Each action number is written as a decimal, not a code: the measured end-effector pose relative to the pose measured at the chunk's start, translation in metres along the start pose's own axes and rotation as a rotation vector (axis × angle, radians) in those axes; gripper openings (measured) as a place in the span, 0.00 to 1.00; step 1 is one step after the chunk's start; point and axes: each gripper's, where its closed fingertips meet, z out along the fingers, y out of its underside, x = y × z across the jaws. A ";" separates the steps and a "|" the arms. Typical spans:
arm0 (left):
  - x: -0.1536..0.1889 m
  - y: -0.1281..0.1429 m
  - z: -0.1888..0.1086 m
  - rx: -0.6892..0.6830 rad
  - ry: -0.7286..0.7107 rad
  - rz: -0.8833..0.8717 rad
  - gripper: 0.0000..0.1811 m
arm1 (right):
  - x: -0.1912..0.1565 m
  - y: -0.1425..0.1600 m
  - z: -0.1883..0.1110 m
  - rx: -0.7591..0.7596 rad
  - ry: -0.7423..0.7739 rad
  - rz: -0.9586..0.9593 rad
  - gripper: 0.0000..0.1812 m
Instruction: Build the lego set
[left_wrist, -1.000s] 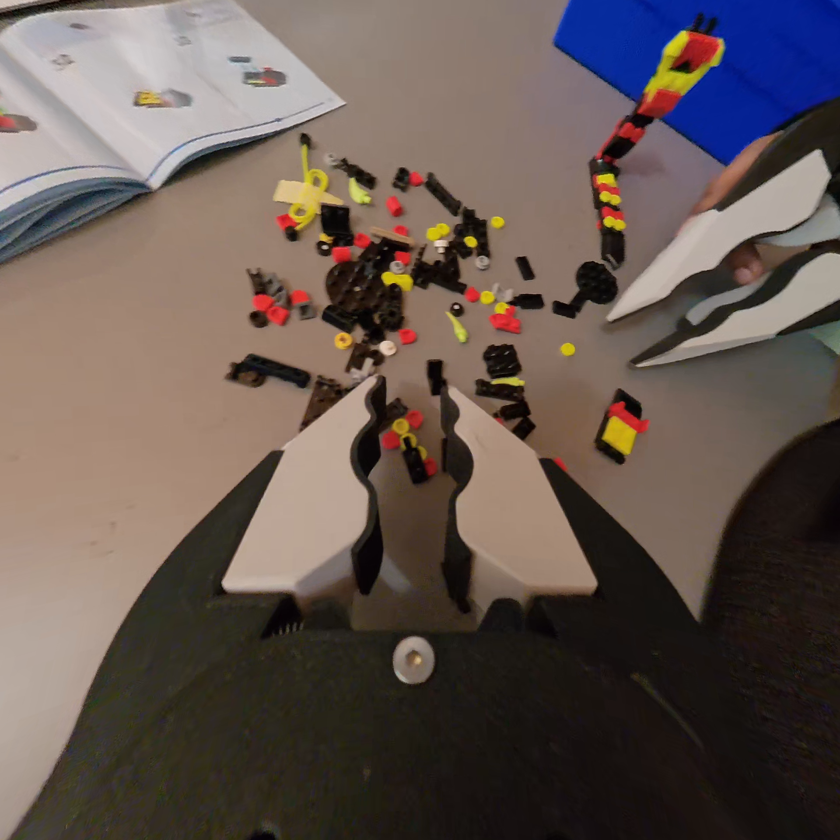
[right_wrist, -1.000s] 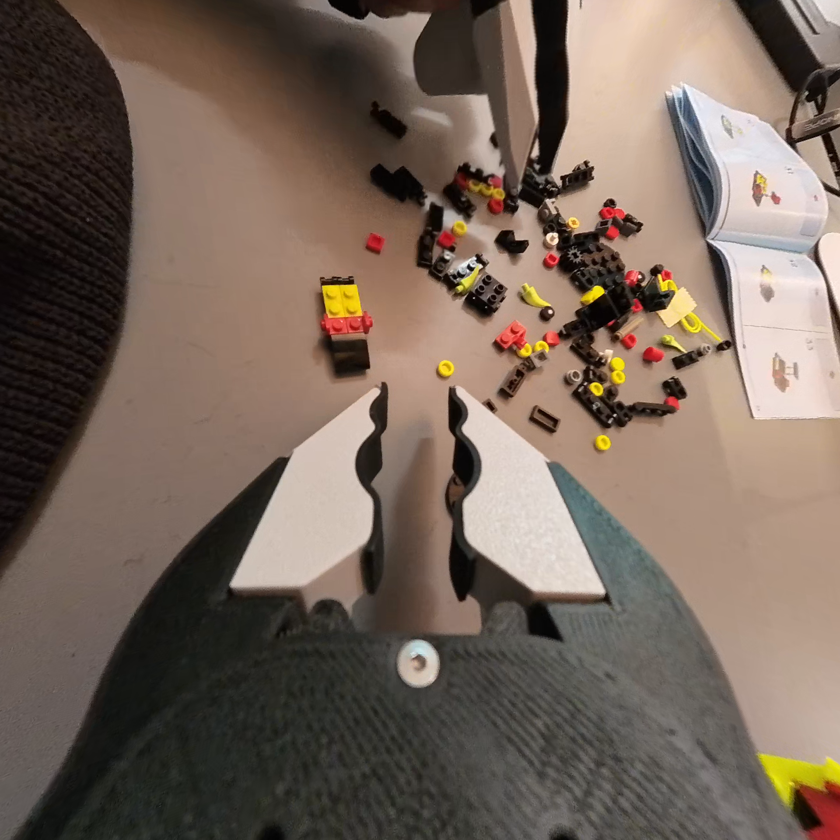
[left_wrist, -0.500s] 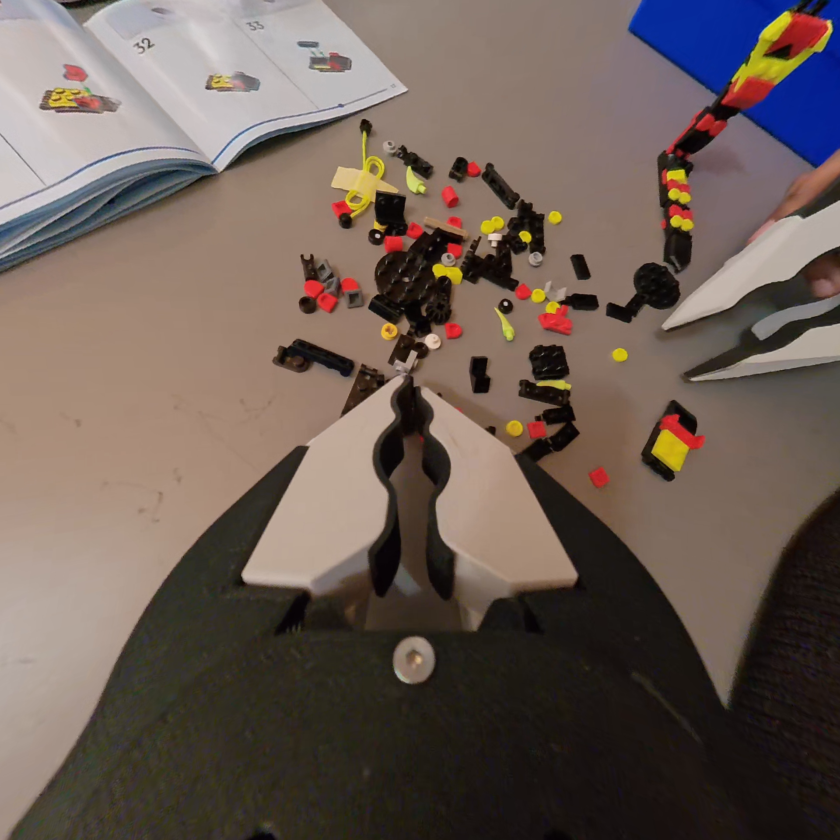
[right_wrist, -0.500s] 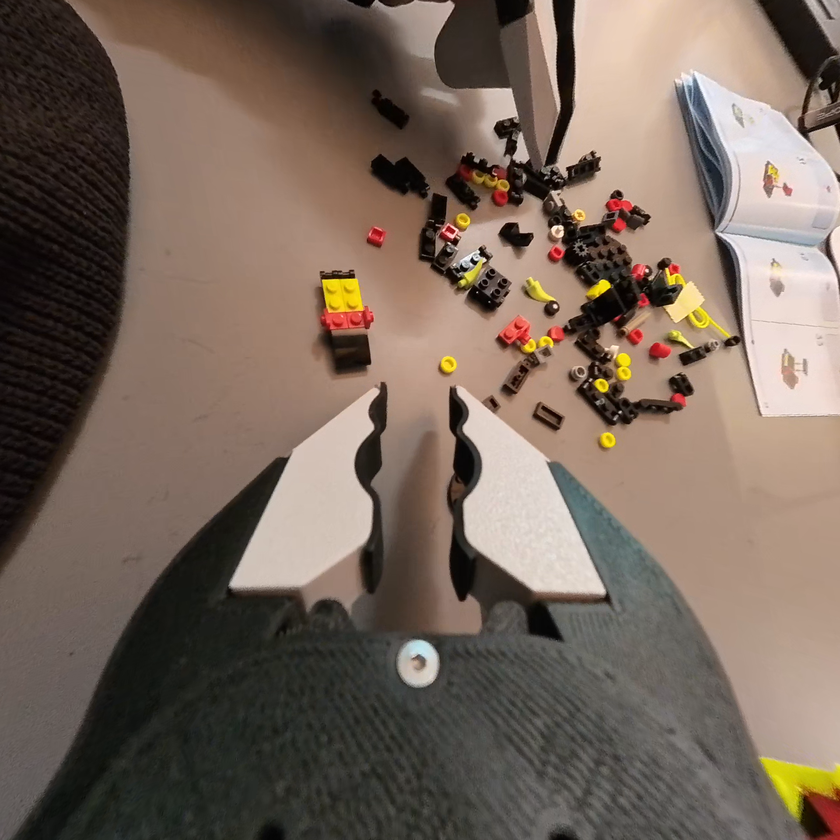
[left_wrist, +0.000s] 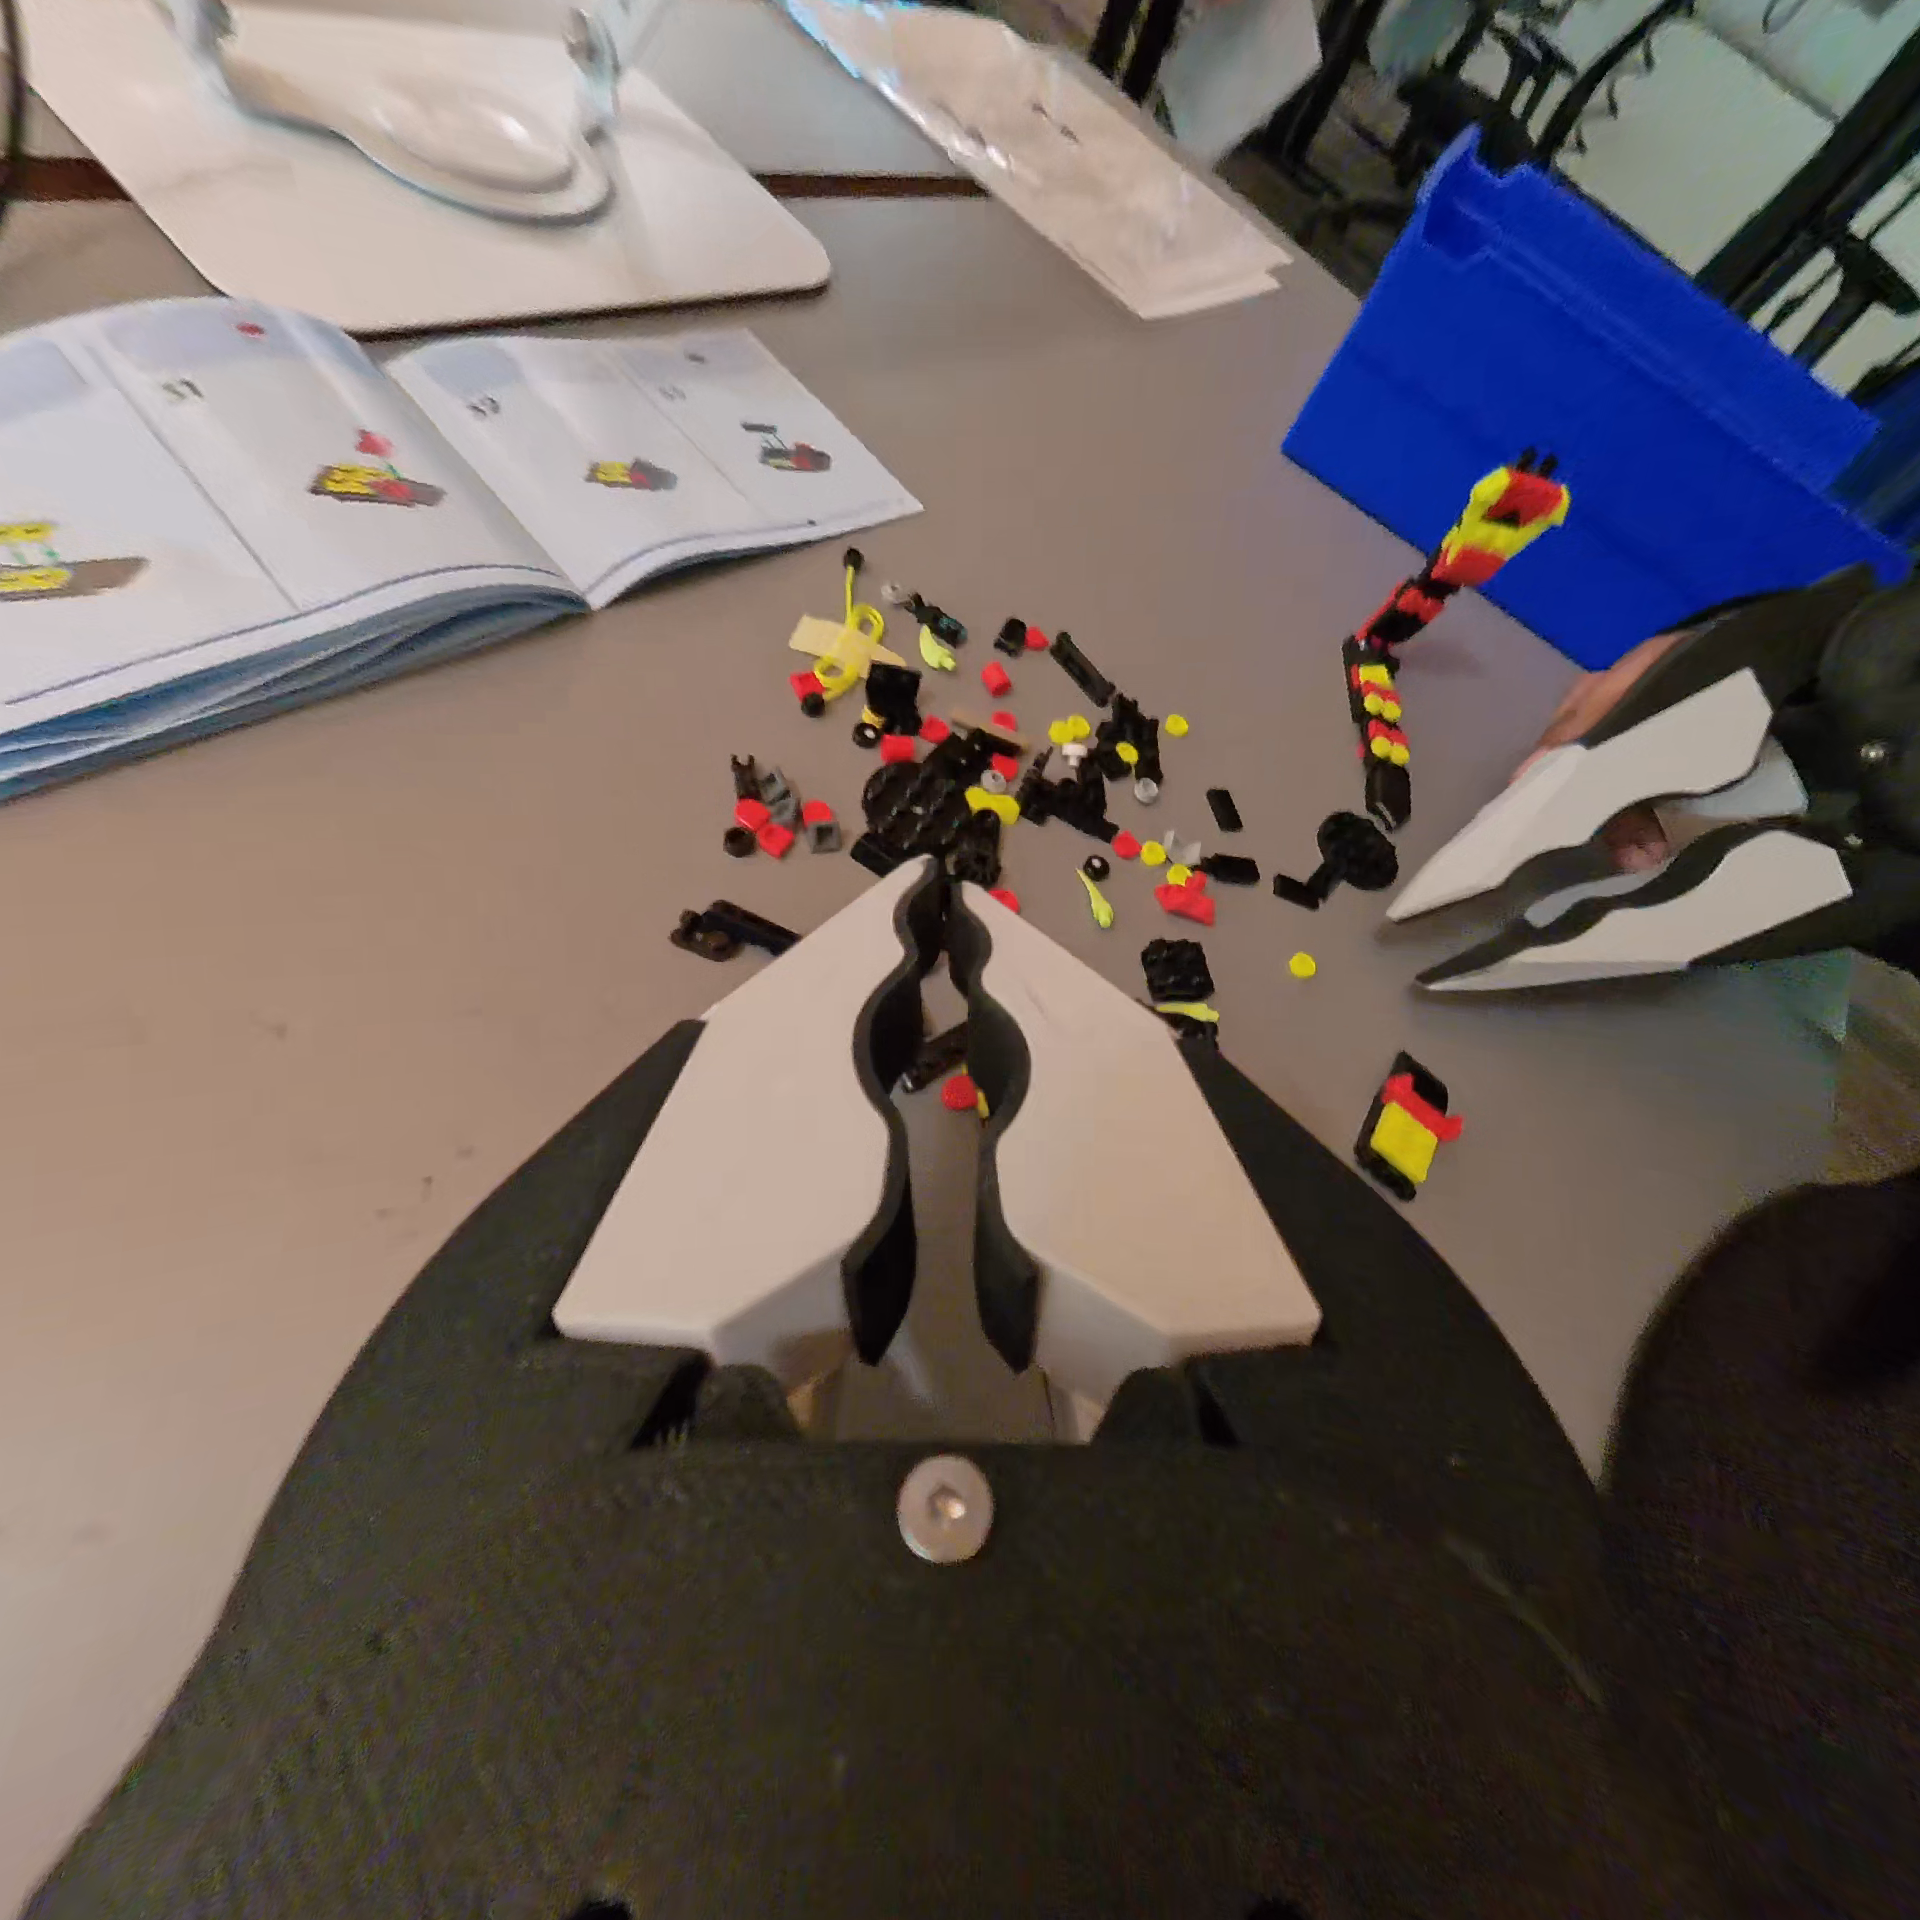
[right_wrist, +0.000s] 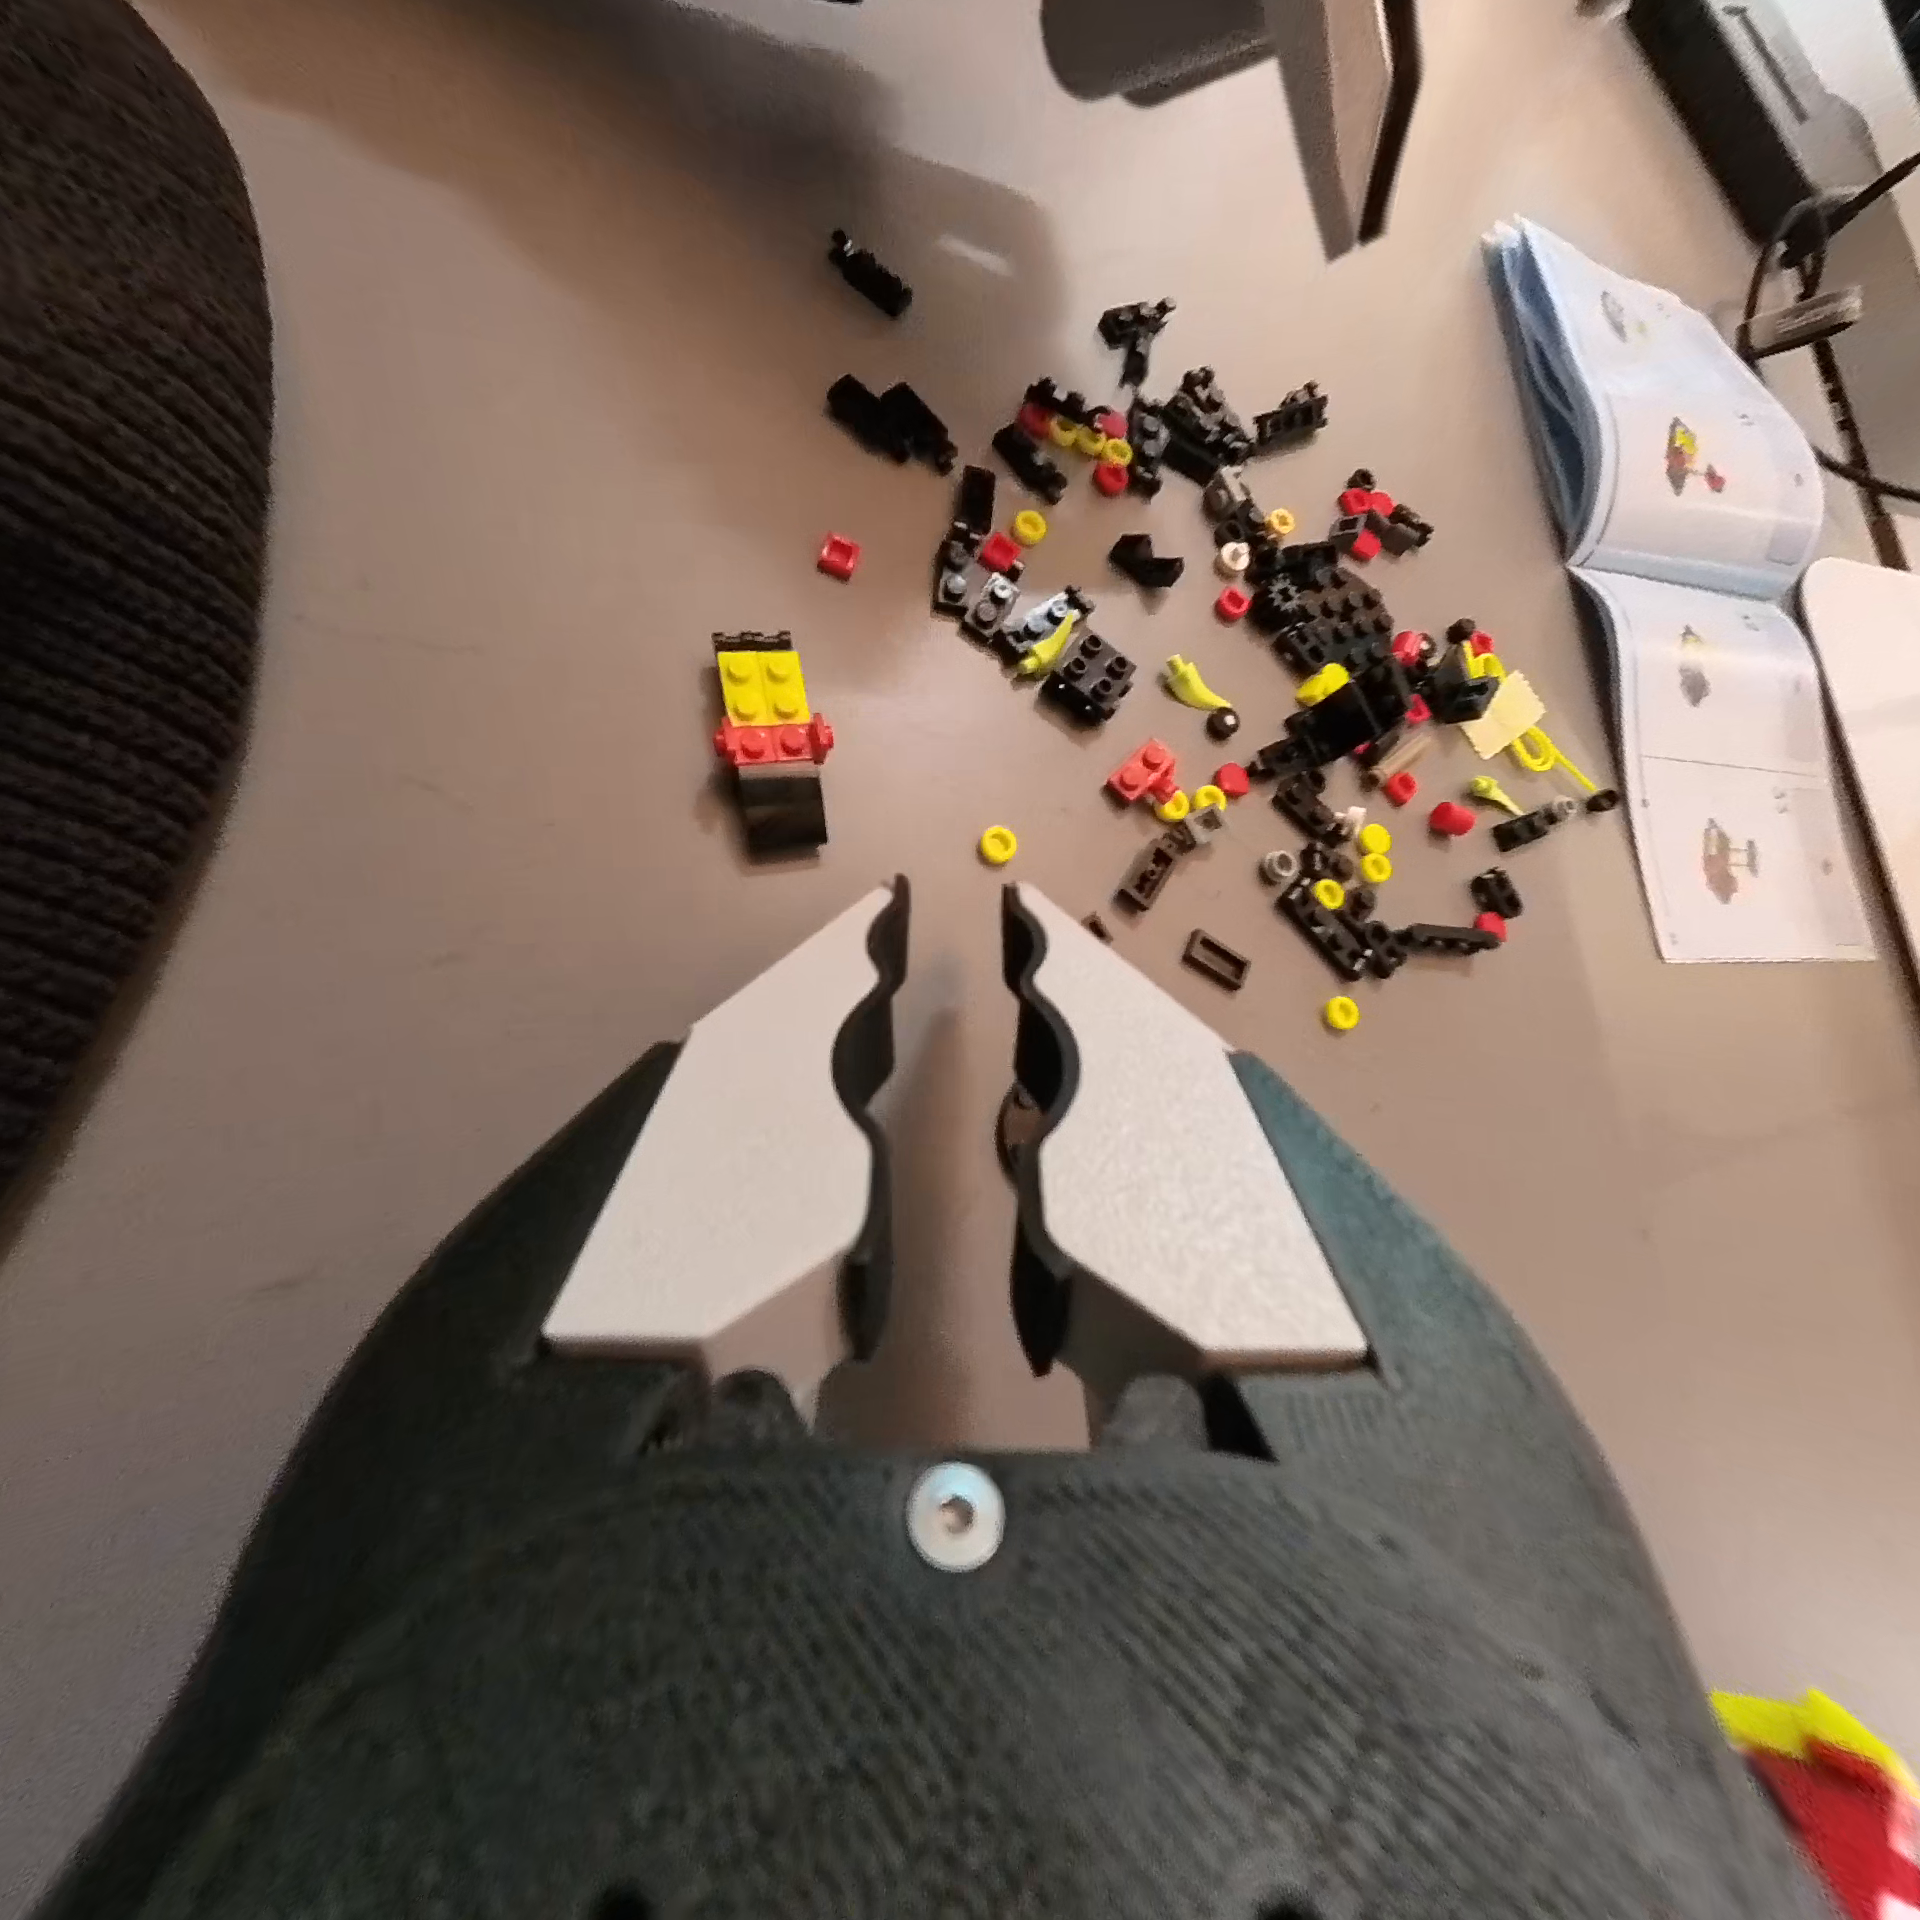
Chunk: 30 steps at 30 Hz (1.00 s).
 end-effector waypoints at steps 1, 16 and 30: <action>-0.002 -0.001 -0.001 0.011 -0.006 -0.009 0.00 | 0.002 -0.001 -0.001 0.006 0.009 -0.002 0.07; -0.024 0.005 -0.004 -0.045 -0.162 0.168 0.00 | 0.020 0.002 -0.007 -0.004 0.084 0.070 0.06; -0.012 0.033 0.009 -0.178 -0.065 0.168 0.00 | 0.051 0.002 -0.020 0.059 0.243 0.177 0.18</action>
